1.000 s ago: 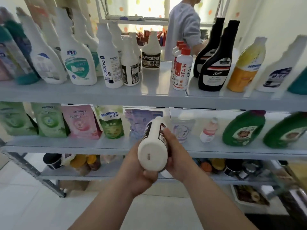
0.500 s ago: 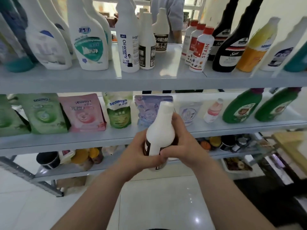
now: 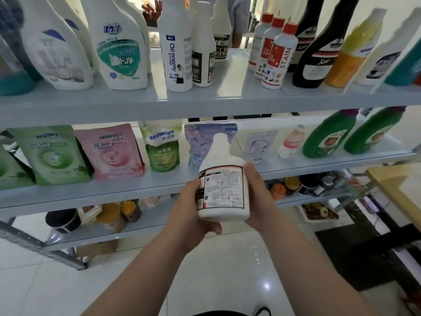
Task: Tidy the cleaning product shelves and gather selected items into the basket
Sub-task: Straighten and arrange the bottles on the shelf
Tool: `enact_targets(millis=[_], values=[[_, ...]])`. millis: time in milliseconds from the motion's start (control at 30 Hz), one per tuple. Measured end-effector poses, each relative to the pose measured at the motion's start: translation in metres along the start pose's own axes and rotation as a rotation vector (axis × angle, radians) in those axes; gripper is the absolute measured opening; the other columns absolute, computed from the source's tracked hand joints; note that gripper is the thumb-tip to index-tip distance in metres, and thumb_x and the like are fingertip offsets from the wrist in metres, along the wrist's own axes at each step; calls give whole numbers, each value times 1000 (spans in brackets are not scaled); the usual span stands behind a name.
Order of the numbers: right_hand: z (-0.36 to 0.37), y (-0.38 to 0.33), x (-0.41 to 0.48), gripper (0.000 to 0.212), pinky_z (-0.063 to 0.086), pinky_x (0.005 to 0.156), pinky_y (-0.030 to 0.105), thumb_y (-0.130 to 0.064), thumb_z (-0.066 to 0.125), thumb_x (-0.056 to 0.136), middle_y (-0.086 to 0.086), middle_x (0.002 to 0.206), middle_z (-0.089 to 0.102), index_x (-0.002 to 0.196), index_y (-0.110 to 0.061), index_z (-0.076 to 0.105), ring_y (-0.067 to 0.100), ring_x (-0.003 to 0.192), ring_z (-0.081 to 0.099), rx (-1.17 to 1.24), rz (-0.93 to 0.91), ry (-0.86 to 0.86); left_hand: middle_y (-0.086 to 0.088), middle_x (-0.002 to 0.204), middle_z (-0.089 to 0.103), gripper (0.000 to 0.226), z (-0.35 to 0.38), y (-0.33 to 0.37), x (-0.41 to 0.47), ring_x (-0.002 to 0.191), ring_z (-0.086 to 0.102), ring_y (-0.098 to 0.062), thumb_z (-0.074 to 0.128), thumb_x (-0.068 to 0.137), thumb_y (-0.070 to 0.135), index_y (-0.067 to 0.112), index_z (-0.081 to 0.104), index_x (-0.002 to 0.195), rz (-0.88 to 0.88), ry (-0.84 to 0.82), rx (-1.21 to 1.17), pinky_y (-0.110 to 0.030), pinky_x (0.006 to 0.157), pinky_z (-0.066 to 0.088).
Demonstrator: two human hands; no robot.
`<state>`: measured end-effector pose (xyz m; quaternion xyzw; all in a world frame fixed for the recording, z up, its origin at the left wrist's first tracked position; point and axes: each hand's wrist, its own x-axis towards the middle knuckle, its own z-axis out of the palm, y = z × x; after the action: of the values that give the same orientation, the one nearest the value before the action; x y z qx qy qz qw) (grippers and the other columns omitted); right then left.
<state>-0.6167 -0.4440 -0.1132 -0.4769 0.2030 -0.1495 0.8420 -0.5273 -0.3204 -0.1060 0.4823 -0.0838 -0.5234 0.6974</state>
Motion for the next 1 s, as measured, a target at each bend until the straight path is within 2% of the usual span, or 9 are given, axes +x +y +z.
enact_targets(millis=[67, 200, 300, 467, 567, 667, 733, 867, 1000], values=[[-2, 7, -2, 108, 59, 91, 43, -75, 87, 55, 16, 131, 70, 138, -13, 57, 31, 119, 68, 120, 17, -44, -11, 84, 68, 39, 12, -2, -1, 59, 59, -24, 46, 97, 39, 18, 80, 97, -55, -40, -76, -22, 37, 38], [-18, 13, 2, 99, 53, 96, 43, -73, 90, 50, 15, 124, 72, 129, -19, 71, 29, 110, 71, 215, -5, -53, -16, 110, 63, 44, 25, -11, 1, 97, 57, -39, 49, 98, 47, 20, 71, 123, -174, -76, -192, -24, 36, 46], [-33, 8, 2, 109, 54, 86, 39, -73, 93, 42, 13, 113, 75, 132, -16, 68, 26, 98, 73, 186, 7, -19, -17, 104, 70, 37, 31, -14, 9, 85, 70, -41, 49, 97, 40, 22, 80, 106, -196, -123, -138, -30, 40, 54], [-67, -26, -1, 112, 61, 89, 46, -62, 98, 45, 11, 123, 71, 138, -20, 53, 30, 110, 71, -44, -120, 49, -20, 116, 73, 45, 50, -16, 26, 96, 72, -36, 54, 96, 50, 15, 71, 120, -166, -130, 35, -45, 66, 63], [-89, -44, -1, 95, 62, 86, 46, -54, 96, 52, 6, 128, 68, 136, -39, 53, 31, 113, 71, -253, -149, 105, -15, 118, 75, 51, 71, -24, 35, 101, 74, -33, 65, 87, 50, 17, 65, 126, -49, -84, 174, -46, 72, 62], [-105, -57, 0, 63, 63, 86, 47, -61, 85, 58, 2, 125, 67, 116, -64, 60, 25, 110, 71, -372, -171, 149, -10, 109, 78, 34, 92, -35, 48, 98, 76, -30, 57, 98, 43, 20, 64, 123, 75, 116, 190, -48, 77, 63], [-118, -67, -2, 42, 64, 79, 41, -59, 80, 70, 5, 119, 72, 111, -59, 69, 21, 103, 74, -325, -176, 126, -10, 107, 78, 39, 105, -42, 53, 96, 76, -32, 46, 103, 47, 20, 68, 119, 74, 220, 105, -51, 81, 62], [-140, -86, -7, 24, 60, 77, 28, -47, 63, 89, -9, 115, 77, 109, -52, 76, 11, 103, 74, -221, -120, 13, -4, 85, 74, 46, 131, -55, 61, 65, 70, -24, 45, 98, 55, 20, 74, 100, -44, 254, -53, -30, 49, 52], [-156, -100, -9, 29, 61, 86, 35, -43, 65, 95, -5, 128, 71, 124, -46, 70, 16, 110, 72, -270, -112, -30, -6, 92, 74, 40, 150, -66, 67, 72, 74, -29, 56, 86, 49, 21, 82, 97, -151, 50, -269, -21, 36, 45]])
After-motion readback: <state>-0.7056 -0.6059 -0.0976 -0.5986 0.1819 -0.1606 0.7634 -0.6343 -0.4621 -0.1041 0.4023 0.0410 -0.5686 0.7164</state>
